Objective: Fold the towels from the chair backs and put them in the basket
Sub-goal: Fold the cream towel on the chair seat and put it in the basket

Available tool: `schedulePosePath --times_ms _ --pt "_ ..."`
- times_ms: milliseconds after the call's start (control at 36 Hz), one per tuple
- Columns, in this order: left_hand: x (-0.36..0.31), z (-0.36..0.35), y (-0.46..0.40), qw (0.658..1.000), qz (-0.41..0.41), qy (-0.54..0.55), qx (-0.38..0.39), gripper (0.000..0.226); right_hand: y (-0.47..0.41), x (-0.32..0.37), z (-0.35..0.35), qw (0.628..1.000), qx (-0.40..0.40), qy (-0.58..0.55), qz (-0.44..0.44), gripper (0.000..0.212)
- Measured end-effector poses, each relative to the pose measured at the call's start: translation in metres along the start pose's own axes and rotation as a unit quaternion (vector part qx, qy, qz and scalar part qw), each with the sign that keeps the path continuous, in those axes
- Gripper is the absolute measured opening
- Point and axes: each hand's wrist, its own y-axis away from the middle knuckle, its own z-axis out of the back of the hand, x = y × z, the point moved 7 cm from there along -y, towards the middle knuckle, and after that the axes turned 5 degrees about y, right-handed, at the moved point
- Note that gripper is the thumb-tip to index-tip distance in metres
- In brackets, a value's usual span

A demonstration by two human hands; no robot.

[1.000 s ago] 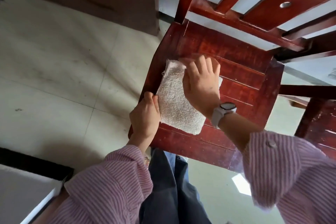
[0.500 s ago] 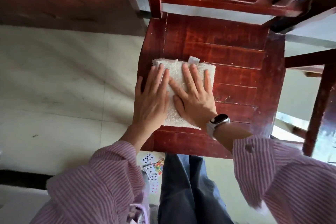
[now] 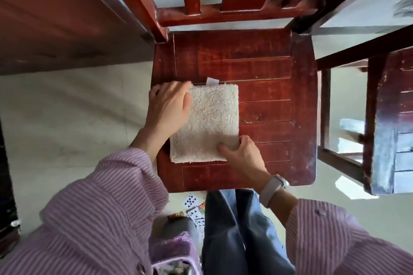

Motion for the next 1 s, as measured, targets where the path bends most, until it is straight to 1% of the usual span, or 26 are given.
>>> schedulePosePath --times_ms 28,83,167,194,222,250,278,333,389,444,528,556,611,667,694,722,750,778,806,833,889,944,972,1000 --pt "0.000 0.002 0.000 1.000 0.013 -0.006 -0.006 0.034 -0.002 0.002 0.008 1.000 -0.004 -0.023 -0.002 0.046" --pt "0.004 0.000 0.007 0.998 0.057 0.013 -0.006 0.032 -0.010 0.005 0.035 0.996 -0.051 -0.076 0.016 0.042" --pt "0.012 -0.015 0.029 0.981 0.155 0.120 0.006 0.035 -0.023 0.007 0.085 0.967 -0.189 -0.146 0.094 0.047" --pt "0.012 -0.021 0.037 0.975 0.175 0.137 0.006 0.038 -0.026 0.008 0.101 0.954 -0.231 -0.157 0.110 0.048" --pt "0.011 -0.025 0.043 0.973 0.186 0.140 0.000 0.040 -0.028 0.007 0.113 0.945 -0.258 -0.166 0.116 0.048" --pt "0.010 -0.027 0.048 0.970 0.193 0.146 -0.012 0.041 -0.031 0.003 0.119 0.940 -0.269 -0.181 0.107 0.048" --pt "0.009 -0.027 0.051 0.965 0.202 0.163 -0.029 0.042 -0.033 -0.001 0.119 0.942 -0.256 -0.199 0.084 0.051" --pt "0.009 -0.025 0.051 0.947 0.223 0.223 -0.060 0.042 -0.038 -0.013 0.101 0.960 -0.189 -0.206 0.028 0.052" --pt "0.008 -0.025 0.044 0.936 0.237 0.251 -0.064 0.041 -0.038 -0.023 0.081 0.970 -0.143 -0.199 -0.004 0.049" --pt "0.007 -0.029 0.033 0.932 0.245 0.264 -0.035 0.041 -0.038 -0.025 0.070 0.967 -0.138 -0.216 -0.015 0.046" --pt "0.001 -0.033 0.019 0.916 0.274 0.292 0.013 0.040 -0.038 -0.018 0.061 0.957 -0.115 -0.262 -0.038 0.029" --pt "-0.001 -0.034 0.016 0.910 0.287 0.299 0.026 0.040 -0.037 -0.016 0.058 0.954 -0.105 -0.276 -0.050 0.027" --pt "-0.003 -0.034 0.013 0.889 0.319 0.325 0.036 0.036 -0.038 -0.014 0.055 0.947 -0.095 -0.301 -0.062 0.032" --pt "-0.004 -0.036 0.015 0.862 0.338 0.374 0.047 0.023 -0.036 -0.015 0.057 0.940 -0.103 -0.318 -0.060 0.036" --pt "-0.006 -0.035 0.017 0.848 0.342 0.400 0.056 0.020 -0.034 -0.016 0.060 0.938 -0.112 -0.325 -0.053 0.037" --pt "-0.010 -0.033 0.020 0.835 0.339 0.428 0.069 0.024 -0.030 -0.017 0.064 0.935 -0.122 -0.329 -0.046 0.038" --pt "-0.015 -0.031 0.024 0.827 0.336 0.444 0.080 0.034 -0.025 -0.019 0.069 0.934 -0.133 -0.331 -0.036 0.039" --pt "-0.021 -0.028 0.028 0.825 0.331 0.451 0.085 0.043 -0.018 -0.020 0.075 0.933 -0.144 -0.329 -0.025 0.040" --pt "-0.028 -0.022 0.032 0.832 0.320 0.445 0.081 0.044 -0.011 -0.022 0.082 0.932 -0.156 -0.328 -0.014 0.040" --pt "-0.035 -0.014 0.037 0.846 0.302 0.435 0.068 0.039 -0.003 -0.024 0.089 0.930 -0.169 -0.326 -0.002 0.039" --pt "-0.057 0.003 0.046 0.883 0.250 0.396 0.037 0.025 0.013 -0.030 0.104 0.925 -0.188 -0.330 0.014 0.038" --pt "-0.086 0.024 0.061 0.918 0.195 0.345 0.014 0.016 0.033 -0.038 0.117 0.923 -0.198 -0.331 0.022 0.036" --pt "-0.101 0.032 0.069 0.930 0.171 0.326 0.005 0.018 0.044 -0.042 0.125 0.923 -0.202 -0.327 0.024 0.036" --pt "-0.116 0.038 0.077 0.934 0.156 0.320 0.001 0.025 0.056 -0.048 0.133 0.924 -0.208 -0.321 0.025 0.037"
